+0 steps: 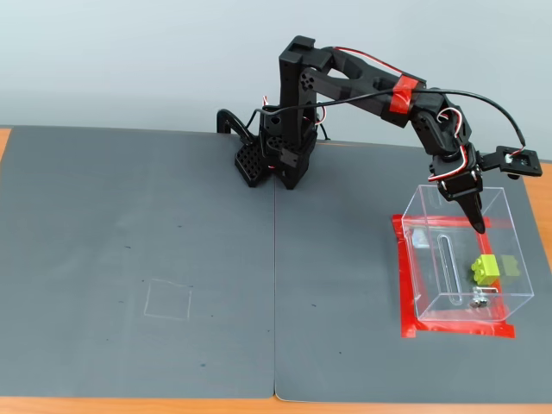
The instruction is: Pick the green lego block and place it into the transparent box
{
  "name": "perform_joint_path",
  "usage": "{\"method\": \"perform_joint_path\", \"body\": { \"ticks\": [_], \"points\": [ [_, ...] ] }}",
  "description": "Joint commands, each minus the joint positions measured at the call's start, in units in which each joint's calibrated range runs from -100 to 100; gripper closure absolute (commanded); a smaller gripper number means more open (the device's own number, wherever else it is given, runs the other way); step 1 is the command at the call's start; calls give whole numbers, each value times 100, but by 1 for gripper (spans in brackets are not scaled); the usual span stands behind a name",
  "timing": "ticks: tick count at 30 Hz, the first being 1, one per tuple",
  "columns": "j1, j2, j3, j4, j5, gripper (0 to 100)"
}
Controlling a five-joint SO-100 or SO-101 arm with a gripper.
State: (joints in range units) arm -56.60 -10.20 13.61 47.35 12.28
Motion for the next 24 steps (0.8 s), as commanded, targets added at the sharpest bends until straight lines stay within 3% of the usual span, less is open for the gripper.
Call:
{"method": "perform_joint_path", "body": {
  "ticks": [1,8,24],
  "points": [
    [61,-155,-234,-13,-12,82],
    [165,-638,55,-48,-12,98],
    [1344,-3173,2154,-109,-17,98]
  ]
}}
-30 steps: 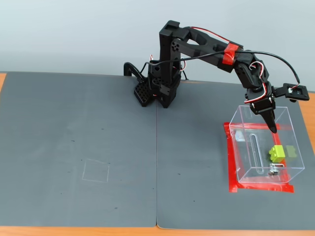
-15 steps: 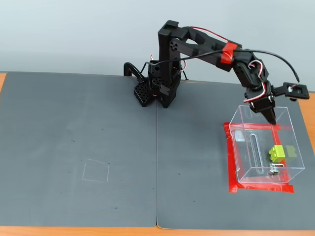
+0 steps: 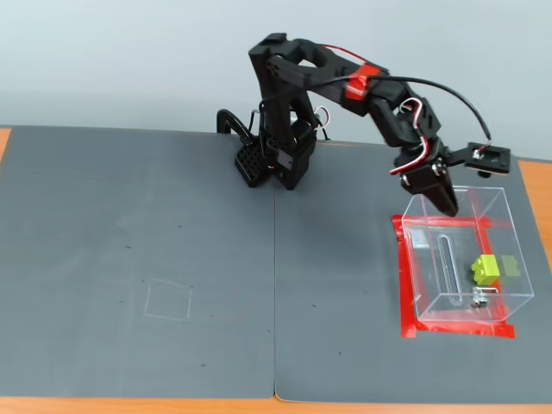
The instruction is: Pick the green lego block and place it into the transparent box
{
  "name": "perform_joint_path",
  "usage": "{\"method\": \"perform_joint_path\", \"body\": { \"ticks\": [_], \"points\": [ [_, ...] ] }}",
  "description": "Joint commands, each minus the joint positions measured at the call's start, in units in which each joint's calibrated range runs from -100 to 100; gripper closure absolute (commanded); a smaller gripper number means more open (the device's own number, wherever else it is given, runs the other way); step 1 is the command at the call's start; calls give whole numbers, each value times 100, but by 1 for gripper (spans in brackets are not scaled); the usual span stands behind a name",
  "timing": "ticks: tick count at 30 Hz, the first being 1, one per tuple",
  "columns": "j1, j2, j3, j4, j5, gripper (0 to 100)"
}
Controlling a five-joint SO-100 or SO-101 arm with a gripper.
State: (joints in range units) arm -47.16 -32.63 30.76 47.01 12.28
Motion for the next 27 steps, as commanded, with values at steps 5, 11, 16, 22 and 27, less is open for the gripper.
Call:
{"method": "perform_joint_path", "body": {
  "ticks": [5,11,16,22,27],
  "points": [
    [1221,-2592,1723,-83,-27,98],
    [1878,-3609,2474,-74,-126,98],
    [2325,-4355,2998,-74,-335,98],
    [2930,-5389,3722,-13,-632,98],
    [3400,-6195,4409,-5,-908,98]
  ]
}}
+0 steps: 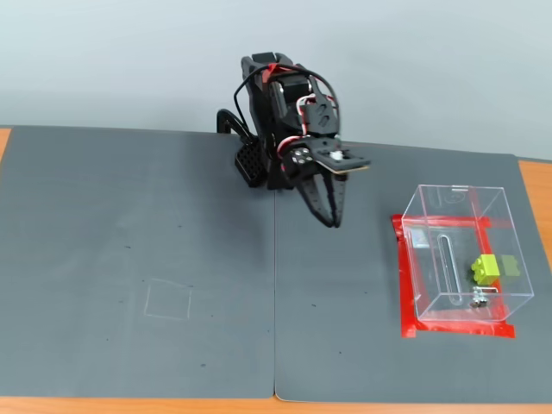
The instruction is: Pick the green lego block and place it into the transparent box
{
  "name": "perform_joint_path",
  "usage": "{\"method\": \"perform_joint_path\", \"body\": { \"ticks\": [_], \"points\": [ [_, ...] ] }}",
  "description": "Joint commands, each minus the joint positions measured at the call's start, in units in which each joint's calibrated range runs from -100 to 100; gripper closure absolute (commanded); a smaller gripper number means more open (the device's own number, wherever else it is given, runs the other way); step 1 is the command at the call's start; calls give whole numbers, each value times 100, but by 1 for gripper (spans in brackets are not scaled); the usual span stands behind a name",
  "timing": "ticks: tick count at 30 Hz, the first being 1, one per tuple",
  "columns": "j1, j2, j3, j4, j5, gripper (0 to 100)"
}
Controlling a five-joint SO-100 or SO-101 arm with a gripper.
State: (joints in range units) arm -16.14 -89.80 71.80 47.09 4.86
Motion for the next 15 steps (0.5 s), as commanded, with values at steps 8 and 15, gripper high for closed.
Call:
{"method": "perform_joint_path", "body": {
  "ticks": [8,15],
  "points": [
    [804,-960,1282,-74,-332,98],
    [1461,-960,1970,-91,-337,98]
  ]
}}
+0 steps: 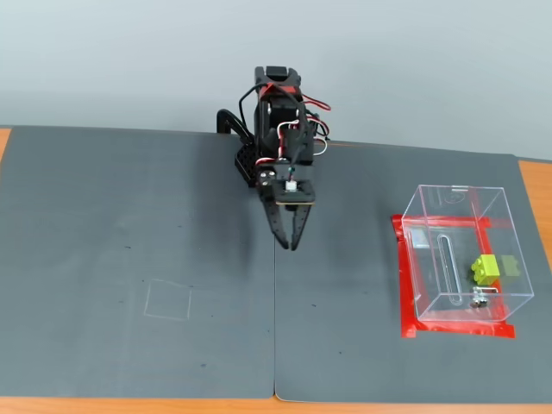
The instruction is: Pick the green lego block and place it into the transparent box
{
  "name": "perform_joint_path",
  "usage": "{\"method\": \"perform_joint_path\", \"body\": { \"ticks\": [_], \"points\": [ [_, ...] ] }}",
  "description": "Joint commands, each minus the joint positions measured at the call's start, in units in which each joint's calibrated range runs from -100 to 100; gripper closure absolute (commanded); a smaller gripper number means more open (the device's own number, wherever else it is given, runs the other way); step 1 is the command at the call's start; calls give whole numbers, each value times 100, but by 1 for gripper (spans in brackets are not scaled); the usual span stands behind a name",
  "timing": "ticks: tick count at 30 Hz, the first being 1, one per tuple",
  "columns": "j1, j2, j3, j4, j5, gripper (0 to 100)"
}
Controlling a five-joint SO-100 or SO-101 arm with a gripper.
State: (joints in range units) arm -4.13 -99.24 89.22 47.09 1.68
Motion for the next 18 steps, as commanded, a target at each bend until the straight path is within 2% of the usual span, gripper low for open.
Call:
{"method": "perform_joint_path", "body": {
  "ticks": [1,6,9,18],
  "points": [
    [275,-26,345,-135,-20,98],
    [-158,-26,1051,-1064,-20,98],
    [-225,-26,1051,-1098,-20,98],
    [66,-34,1051,117,-25,98]
  ]
}}
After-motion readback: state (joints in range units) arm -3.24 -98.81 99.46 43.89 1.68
